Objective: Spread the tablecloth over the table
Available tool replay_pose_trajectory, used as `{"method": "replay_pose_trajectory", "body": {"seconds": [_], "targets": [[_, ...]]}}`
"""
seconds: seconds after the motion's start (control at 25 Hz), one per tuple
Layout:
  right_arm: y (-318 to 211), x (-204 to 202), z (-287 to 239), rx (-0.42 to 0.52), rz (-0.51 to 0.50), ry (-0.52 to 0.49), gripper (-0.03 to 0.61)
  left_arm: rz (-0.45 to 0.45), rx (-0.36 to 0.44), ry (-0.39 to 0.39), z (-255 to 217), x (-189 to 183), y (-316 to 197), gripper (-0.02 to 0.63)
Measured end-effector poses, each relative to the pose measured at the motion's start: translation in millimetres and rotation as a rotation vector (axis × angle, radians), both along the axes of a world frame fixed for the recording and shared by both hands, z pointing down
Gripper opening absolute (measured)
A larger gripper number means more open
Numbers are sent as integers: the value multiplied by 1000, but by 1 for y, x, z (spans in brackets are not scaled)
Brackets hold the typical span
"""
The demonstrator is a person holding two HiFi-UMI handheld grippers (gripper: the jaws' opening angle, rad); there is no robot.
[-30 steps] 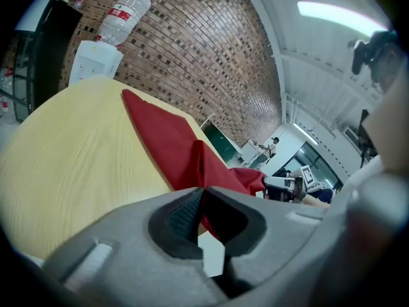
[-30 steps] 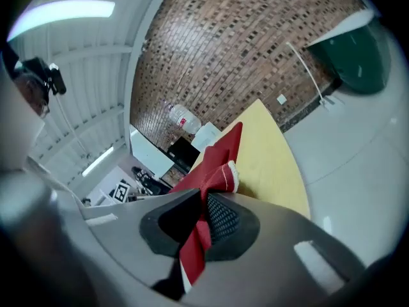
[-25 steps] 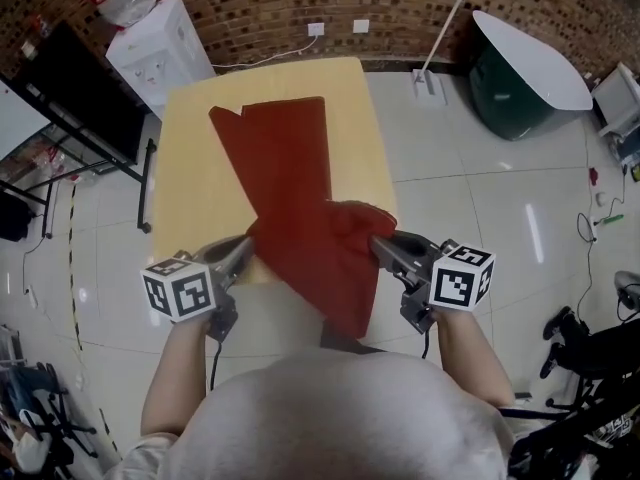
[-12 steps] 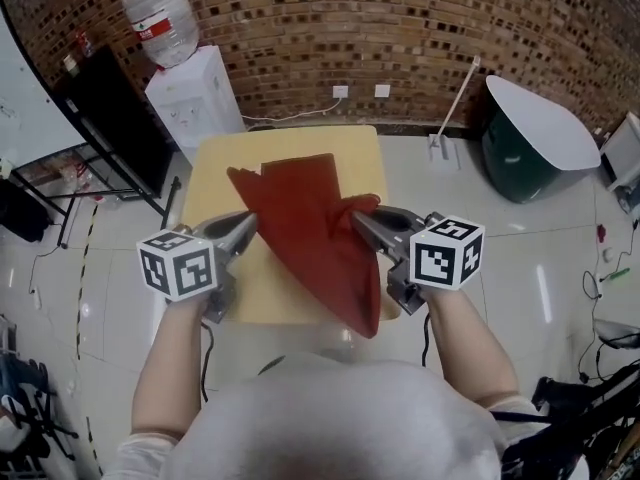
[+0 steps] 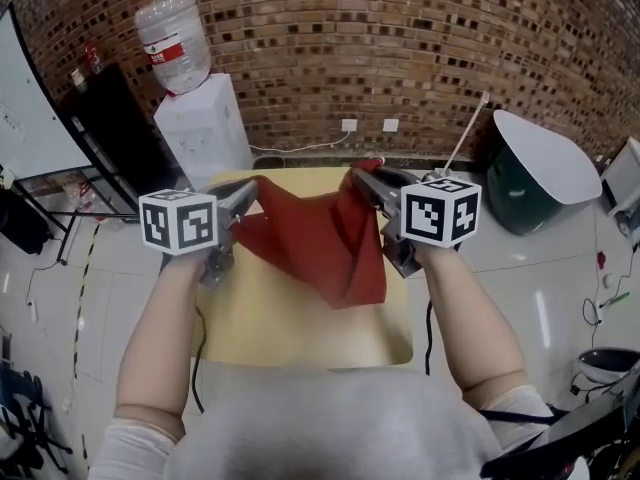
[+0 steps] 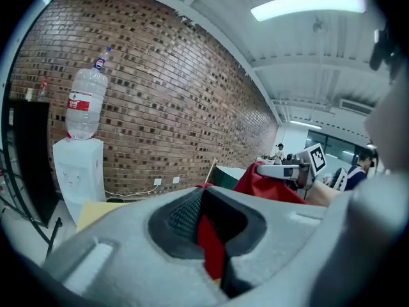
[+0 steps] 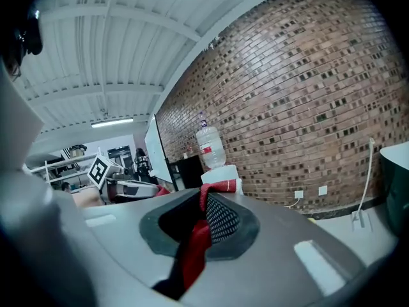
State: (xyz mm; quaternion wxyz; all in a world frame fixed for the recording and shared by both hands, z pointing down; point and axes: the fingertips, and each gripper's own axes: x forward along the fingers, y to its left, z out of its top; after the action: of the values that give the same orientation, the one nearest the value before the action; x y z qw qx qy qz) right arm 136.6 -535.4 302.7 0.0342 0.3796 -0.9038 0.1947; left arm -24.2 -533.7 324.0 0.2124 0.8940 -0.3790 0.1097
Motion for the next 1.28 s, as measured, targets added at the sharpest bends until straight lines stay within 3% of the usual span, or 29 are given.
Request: {"method": "replay_pose_trajectory", "body": {"seconds": [0.24, 0.8, 1.28], "targets": [[-91, -22, -8, 0, 55, 39, 15, 21, -21, -21, -5, -25, -95, 8], [-287, -17, 11, 23, 208, 188, 15, -14, -43, -103, 19, -78, -299, 8], [-367, 28, -49, 127, 390, 276, 15, -88, 136, -175, -59, -93, -406, 8]]}}
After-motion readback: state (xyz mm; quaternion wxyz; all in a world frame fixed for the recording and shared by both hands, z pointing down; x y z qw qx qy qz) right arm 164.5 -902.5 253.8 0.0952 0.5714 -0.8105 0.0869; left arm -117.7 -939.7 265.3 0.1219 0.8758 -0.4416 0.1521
